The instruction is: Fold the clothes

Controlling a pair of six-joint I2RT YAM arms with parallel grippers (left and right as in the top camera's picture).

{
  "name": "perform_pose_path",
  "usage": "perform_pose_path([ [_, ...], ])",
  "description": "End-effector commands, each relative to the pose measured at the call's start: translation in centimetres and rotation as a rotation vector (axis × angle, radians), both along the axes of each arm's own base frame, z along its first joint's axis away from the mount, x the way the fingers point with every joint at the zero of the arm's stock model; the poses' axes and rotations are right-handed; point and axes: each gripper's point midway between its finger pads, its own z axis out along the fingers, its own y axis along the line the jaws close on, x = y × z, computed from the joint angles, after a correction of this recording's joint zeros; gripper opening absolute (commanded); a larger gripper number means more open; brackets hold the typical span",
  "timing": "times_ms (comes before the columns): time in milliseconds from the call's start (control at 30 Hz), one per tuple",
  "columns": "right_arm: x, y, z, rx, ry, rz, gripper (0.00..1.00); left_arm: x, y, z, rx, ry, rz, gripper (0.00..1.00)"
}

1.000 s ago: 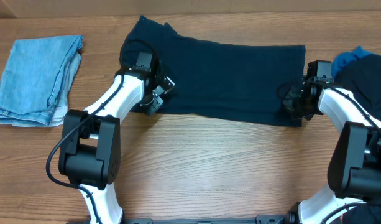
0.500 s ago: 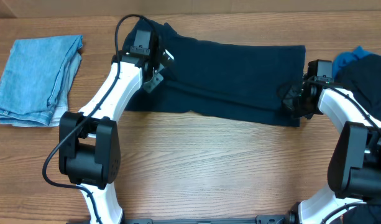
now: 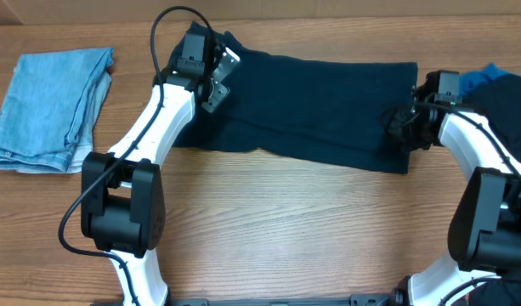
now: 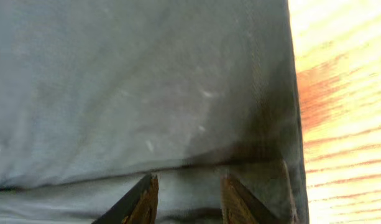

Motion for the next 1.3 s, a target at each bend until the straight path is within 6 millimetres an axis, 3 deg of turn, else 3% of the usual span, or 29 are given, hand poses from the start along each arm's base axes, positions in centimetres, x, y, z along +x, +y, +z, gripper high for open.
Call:
perform_pose_path([
  [0,1.4,0.1,3.5,0.003,-0.035,0.045,0.37,-0.9,0.2,1.1,-0.098,0.052,0.212,0.41],
  [67,0.9,0.5,3.6,0.021,-0.013,0.049,0.37,-3.3,0.8,-0.1,-0.114,0.155,0.311,0.18],
  [167,-0.6,0.7,3.1,0.032,0.051,0.048,0.35,-6.3,0.8,-2.0,-0.124,0.292,0.361,0.09],
  [233,-1.4,0.8,2.9,0.041,0.087,0.037,0.32,-7.0,0.9,-2.8,-0.123,0.317,0.378,0.09],
  [367,-3.3,1.2,2.2,0.066,0.174,-0.001,0.04,-7.3,1.0,-4.9,-0.127,0.311,0.383,0.09],
  [533,-4.8,2.5,1.2,0.071,0.237,0.035,0.04,-7.6,1.1,-7.2,-0.137,0.292,0.383,0.09],
  [667,-5.5,4.8,1.0,0.056,0.26,0.121,0.04,-8.1,1.2,-8.3,-0.136,0.295,0.384,0.1],
  [767,-6.2,5.4,-0.7,-0.044,0.273,0.167,0.04,-8.5,1.3,-9.0,-0.133,0.302,0.384,0.1],
  [1033,-5.2,6.5,-3.9,-0.06,0.164,0.22,0.04,-8.4,1.3,-8.9,-0.134,0.297,0.384,0.13],
  [1167,-5.2,6.5,-4.5,-0.061,0.149,0.22,0.04,-8.5,1.3,-9.0,-0.133,0.3,0.384,0.12],
  [1267,-4.1,6.5,-4.7,-0.066,0.093,0.218,0.04,-8.5,1.3,-9.0,-0.132,0.302,0.384,0.12],
])
